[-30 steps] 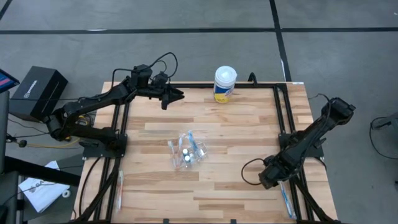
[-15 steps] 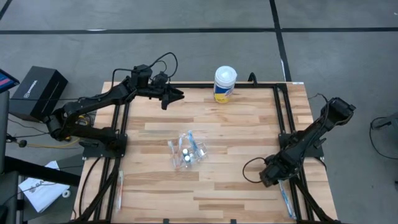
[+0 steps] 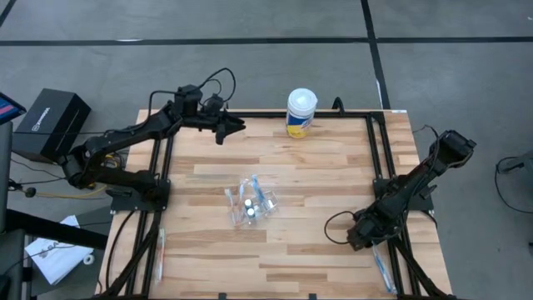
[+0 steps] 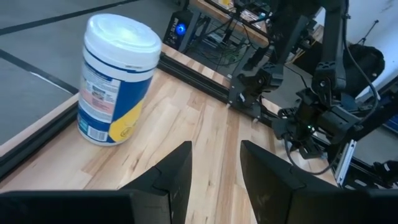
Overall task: Pick & Place toothbrushing station
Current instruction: Put the blue toothbrush into the transparent organizer
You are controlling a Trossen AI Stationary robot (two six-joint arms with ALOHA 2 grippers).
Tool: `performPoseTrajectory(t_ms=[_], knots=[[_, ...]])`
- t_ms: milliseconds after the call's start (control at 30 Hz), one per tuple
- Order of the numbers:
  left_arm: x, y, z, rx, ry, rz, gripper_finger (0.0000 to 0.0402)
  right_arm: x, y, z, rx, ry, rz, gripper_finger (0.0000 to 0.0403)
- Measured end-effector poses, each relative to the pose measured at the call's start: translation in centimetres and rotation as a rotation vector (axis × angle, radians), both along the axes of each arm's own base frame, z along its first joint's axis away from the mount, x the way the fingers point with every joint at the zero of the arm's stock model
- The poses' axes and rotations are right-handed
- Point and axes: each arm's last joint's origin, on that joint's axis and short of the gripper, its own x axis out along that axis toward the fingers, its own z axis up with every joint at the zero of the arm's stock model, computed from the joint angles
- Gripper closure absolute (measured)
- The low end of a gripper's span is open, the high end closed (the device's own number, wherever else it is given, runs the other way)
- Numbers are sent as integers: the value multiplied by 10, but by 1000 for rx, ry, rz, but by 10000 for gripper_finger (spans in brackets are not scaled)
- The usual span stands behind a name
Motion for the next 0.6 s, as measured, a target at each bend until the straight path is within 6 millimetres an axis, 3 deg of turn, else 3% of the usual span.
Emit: performPoseTrajectory(t_ms=[233,600], knots=[[-4,6,0,4,1,26,271,4,0,1,20,-30,1,385],[-4,6,0,14,5,41,271,17,0,2,32,-151,-48,395]])
